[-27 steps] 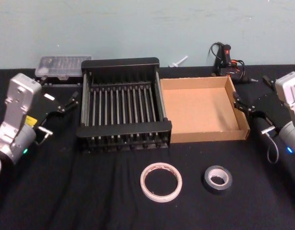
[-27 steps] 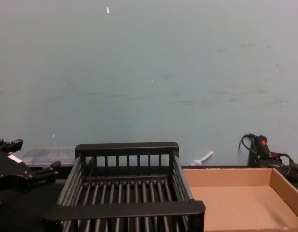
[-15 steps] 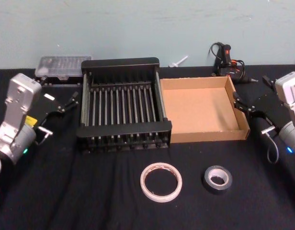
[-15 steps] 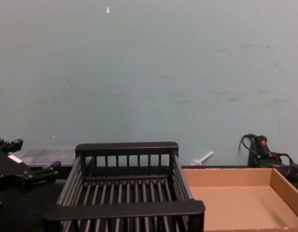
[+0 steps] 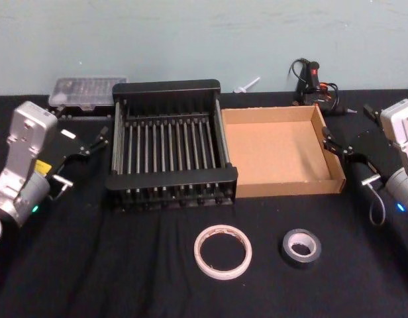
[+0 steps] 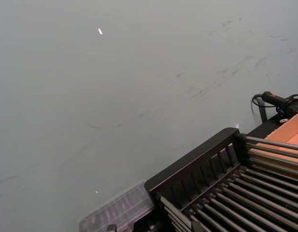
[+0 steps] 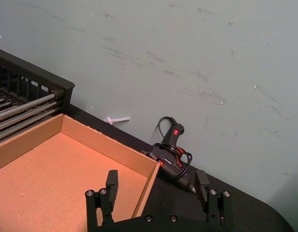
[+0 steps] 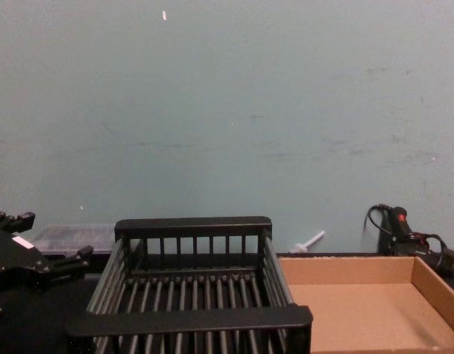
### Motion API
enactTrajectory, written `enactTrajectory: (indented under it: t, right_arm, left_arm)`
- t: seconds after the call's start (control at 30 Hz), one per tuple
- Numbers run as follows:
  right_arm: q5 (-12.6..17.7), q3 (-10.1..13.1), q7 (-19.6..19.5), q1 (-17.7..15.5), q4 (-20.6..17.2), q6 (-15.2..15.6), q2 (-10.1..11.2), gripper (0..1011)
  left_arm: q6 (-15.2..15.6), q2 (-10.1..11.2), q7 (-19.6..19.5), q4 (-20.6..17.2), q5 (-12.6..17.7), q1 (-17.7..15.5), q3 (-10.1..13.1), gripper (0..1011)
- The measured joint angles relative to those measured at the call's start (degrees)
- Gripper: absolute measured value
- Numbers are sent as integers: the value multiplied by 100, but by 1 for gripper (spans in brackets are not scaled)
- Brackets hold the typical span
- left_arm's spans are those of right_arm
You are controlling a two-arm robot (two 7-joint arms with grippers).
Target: Pick up the white tape and place it into the black box , Pick up the silver tape and place it into the brown box.
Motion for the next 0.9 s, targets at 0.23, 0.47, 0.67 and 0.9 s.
enactTrajectory:
  t: [0.23,0.47,0.67,0.9]
  right_arm:
    - [0,0,0,0,0,0,0,1002]
    - [0,0,0,0,0,0,0,1002]
    - [0,0,0,0,0,0,0,1002]
    - [0,0,0,0,0,0,0,1002]
  left_arm:
    - [0,0,0,0,0,0,0,1001]
    - [0,0,0,0,0,0,0,1001]
    - [0,0,0,0,0,0,0,1001]
    - [0,0,0,0,0,0,0,1001]
